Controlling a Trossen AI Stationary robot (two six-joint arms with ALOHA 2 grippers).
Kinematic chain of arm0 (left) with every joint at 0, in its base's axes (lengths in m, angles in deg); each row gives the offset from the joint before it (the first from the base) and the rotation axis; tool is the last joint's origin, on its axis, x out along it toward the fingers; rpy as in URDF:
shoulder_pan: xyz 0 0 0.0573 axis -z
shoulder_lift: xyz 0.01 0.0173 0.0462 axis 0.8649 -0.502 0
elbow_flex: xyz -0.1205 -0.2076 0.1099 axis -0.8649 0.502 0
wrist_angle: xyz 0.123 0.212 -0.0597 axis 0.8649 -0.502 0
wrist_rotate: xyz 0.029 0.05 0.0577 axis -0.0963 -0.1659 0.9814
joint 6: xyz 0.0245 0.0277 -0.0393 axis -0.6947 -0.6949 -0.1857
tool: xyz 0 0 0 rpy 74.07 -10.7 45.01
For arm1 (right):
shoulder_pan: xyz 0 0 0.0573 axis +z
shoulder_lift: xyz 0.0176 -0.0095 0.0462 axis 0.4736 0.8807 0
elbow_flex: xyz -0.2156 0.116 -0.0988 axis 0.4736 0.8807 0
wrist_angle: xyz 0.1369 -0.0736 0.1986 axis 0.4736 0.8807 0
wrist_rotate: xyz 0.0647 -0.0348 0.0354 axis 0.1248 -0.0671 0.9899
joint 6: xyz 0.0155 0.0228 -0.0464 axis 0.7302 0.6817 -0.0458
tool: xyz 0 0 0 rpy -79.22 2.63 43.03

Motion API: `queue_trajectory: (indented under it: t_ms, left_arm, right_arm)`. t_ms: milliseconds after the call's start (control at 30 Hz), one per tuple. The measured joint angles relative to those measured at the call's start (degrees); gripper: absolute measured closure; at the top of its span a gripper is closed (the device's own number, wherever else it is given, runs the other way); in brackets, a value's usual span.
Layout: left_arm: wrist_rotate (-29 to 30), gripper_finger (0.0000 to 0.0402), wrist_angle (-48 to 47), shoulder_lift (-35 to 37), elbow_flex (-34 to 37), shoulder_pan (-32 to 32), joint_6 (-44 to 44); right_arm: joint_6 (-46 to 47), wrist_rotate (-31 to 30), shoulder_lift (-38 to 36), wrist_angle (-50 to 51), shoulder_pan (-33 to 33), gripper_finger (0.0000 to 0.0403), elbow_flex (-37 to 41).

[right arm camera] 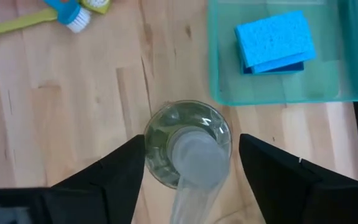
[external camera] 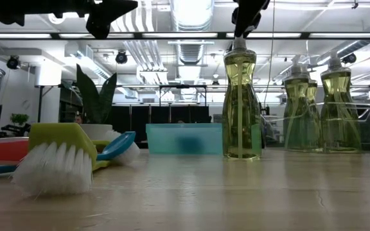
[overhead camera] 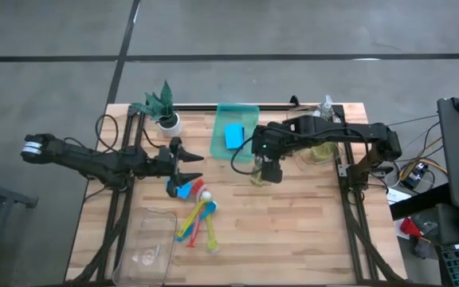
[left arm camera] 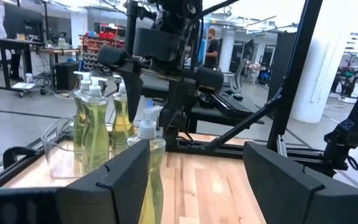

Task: Pick & Place Kitchen Sink Supplies
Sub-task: Put the yellow soap dispenser into the top transparent bin

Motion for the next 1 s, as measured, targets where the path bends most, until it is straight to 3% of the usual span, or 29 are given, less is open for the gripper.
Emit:
queue_trajectory:
  t_ms: [400,700,1000]
  left_arm:
    - [-0.02,0.0149,0.11,0.0,0.0,0.0,0.84]
    - [-0.01,0.0149,0.09,-0.01,0.0,0.0,0.86]
    - [-0.02,0.0149,0.09,-0.01,0.0,0.0,0.85]
  right_arm:
    - [-0.5,0.14,0.0,-1.33,-0.39,0.0211,2.62]
    - [-1.07,0.34,0.0,-2.07,-0.39,0.0301,2.67]
    - [-1.75,0.62,-0.07,-0.75,-0.39,0.0301,2.52]
